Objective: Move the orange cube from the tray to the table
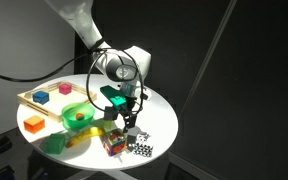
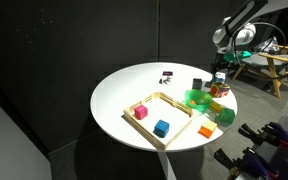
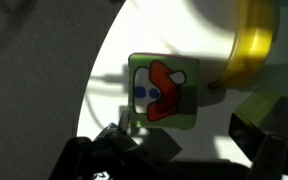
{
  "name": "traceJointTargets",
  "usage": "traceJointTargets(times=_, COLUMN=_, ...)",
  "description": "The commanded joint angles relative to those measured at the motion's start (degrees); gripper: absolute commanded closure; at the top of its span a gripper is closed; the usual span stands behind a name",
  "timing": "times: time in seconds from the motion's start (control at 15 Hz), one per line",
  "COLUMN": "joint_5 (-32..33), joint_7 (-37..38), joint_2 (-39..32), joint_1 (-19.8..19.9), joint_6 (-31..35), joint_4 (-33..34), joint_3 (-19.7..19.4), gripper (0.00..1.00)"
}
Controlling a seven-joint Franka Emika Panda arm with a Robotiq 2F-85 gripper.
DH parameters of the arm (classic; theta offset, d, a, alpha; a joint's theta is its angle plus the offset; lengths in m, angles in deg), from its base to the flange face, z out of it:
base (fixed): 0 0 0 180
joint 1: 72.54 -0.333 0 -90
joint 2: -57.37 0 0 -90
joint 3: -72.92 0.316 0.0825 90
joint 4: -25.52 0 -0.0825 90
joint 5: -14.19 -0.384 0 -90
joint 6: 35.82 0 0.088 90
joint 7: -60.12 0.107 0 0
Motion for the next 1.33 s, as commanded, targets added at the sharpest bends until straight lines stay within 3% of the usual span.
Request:
traceJointTargets(times=0.0, joint_5=-1.0, joint_7=-0.5, joint_2=4.4, joint_1=0.5, joint_6=-2.5, joint_4=-1.1, joint_3=0.9, gripper=0.0)
traceJointTargets(times=0.6, joint_5=-0.9, joint_7=-1.4, joint_2=11.9, joint_1=-0.9, joint_6=-5.7, joint_4=-3.0, joint_3=2.2, gripper=0.0)
traceJointTargets(times=1.27, joint_5=0.2, joint_7=-2.2, joint_2=18.9, joint_1=-5.3, joint_6=-7.5, joint_4=-7.5, joint_3=4.1, gripper=0.0)
